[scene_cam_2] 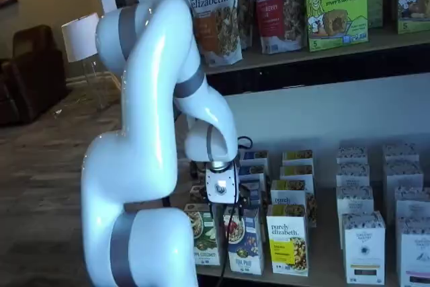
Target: Pick up the blue and white box that is on the bottom shelf, the second box from the left
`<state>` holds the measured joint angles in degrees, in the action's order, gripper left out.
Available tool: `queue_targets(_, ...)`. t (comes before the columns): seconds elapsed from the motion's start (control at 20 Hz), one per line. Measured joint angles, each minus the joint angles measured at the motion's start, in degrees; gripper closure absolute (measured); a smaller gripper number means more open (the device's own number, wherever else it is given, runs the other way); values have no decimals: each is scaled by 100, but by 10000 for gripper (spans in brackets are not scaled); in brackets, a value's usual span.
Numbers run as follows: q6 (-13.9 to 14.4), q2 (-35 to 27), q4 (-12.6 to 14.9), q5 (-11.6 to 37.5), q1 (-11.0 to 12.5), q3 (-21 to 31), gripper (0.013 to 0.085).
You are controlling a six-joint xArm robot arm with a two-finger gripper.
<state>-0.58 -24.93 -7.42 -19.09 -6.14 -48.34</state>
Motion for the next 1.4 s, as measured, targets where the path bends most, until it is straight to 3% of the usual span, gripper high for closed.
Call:
queue_targets(1.0,98,-1461,197,-369,105,-1843,130)
queue_targets(1.4,252,-1845,400,-464,141,-2404,130)
